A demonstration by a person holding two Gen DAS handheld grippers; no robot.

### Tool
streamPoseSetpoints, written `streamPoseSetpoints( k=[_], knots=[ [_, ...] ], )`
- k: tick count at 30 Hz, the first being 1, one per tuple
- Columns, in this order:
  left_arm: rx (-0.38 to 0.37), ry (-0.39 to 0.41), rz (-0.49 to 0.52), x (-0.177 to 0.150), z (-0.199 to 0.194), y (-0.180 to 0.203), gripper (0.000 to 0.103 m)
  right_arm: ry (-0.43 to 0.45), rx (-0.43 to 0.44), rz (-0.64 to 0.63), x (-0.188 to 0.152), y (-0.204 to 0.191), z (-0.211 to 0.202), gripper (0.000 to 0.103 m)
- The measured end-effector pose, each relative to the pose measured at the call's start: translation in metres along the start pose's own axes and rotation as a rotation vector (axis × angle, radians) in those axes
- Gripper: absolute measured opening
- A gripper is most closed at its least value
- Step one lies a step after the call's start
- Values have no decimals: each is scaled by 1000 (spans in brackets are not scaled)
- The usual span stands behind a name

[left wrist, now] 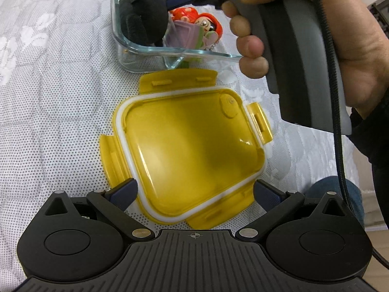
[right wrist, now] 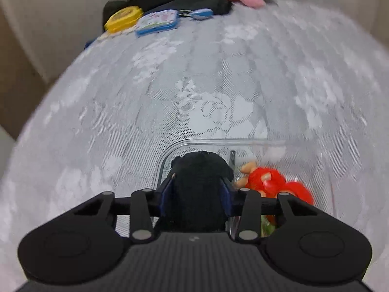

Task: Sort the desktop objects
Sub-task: 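Push the black plush cat down into its compartment with the right gripper, then press the daruma and eraser down into the container with the right gripper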

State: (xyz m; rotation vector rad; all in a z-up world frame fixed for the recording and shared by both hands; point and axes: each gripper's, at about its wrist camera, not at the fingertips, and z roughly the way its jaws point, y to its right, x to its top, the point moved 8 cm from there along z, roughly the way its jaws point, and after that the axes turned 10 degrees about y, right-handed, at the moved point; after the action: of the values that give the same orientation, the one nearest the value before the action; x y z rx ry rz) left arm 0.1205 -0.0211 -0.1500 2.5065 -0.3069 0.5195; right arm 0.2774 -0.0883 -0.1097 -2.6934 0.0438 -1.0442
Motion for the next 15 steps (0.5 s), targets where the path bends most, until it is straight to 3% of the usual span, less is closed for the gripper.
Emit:
streamPoseSetpoints(
  k=[7,9,13,15],
  knots=[
    [2,-3,0,0,-1,0,103,-12,90,216,-5,23,0,42],
    [4,-5,2,0,0,0,103,-13,89,194,-6,23,0,42],
    [9,-12,4,-1,0,0,103,19,41,-18,-7,6,2,42],
    [11,-13,3,-1,0,0,103,16,34,-22,-6,4,3,42]
  ],
)
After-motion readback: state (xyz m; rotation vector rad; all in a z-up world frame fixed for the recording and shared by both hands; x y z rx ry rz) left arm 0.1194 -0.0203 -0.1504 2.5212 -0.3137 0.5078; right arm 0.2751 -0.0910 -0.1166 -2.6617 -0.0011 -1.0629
